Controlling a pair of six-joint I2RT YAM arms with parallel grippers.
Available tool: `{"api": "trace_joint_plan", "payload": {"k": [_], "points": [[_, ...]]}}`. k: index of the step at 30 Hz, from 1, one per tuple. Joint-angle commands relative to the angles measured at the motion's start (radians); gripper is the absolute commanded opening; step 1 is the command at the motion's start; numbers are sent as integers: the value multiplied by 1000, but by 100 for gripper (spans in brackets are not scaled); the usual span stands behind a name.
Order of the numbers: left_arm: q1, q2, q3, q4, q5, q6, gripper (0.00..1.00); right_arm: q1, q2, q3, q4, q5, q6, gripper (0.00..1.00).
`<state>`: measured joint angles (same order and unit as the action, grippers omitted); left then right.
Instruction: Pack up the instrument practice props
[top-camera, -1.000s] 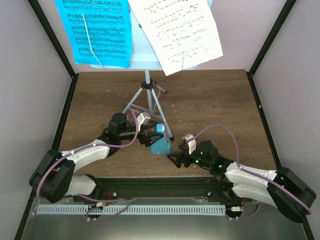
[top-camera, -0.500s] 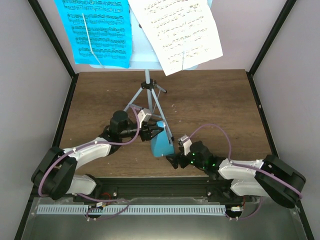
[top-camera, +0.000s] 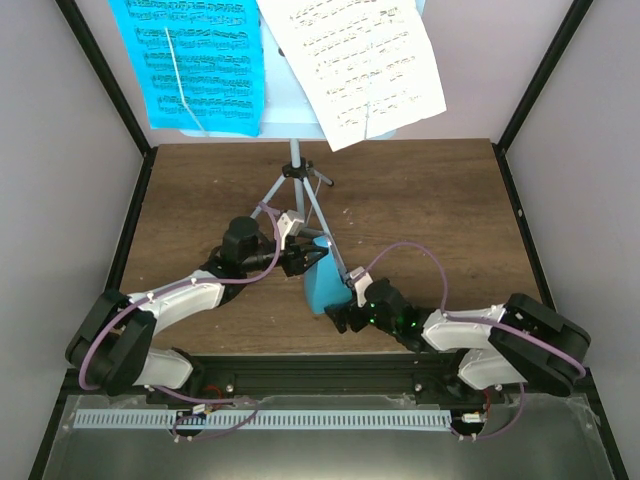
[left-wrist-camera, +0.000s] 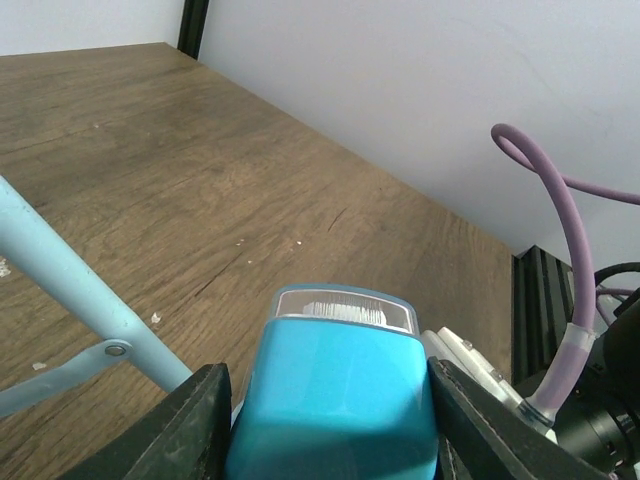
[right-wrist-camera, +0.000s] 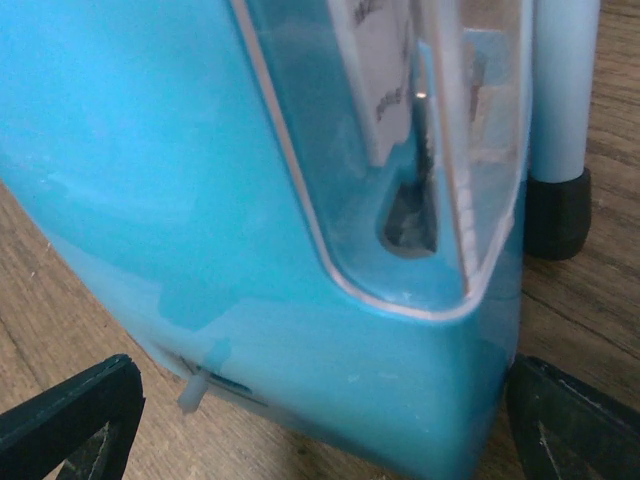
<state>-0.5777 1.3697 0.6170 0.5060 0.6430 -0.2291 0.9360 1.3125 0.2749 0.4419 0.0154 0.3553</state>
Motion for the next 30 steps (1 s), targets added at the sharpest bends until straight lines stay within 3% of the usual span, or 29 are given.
{"api": "trace_joint_plan", "payload": {"k": [1,12,15,19,22,26,30], "points": [[-5,18,14,-50,-23,-6,48,18,22,45,12,35,-13,100],[-5,17,17,-56,-22,-2,47,41,47,67,-25,81,-7,96],[-4,17,18,-60,-21,0,47,47,61,85,-48,96,-2,87],[-4,13,16,-62,-19,7,47,47,68,93,-66,124,11,67],[-5,9,10,-59,-2,17,47,47,63,90,-66,130,15,62],[-4,9,-19,-20,53,37,47,47,45,81,-55,112,5,69],[-5,8,-60,6,116,79,48,47,-37,40,-36,92,-9,96]]}}
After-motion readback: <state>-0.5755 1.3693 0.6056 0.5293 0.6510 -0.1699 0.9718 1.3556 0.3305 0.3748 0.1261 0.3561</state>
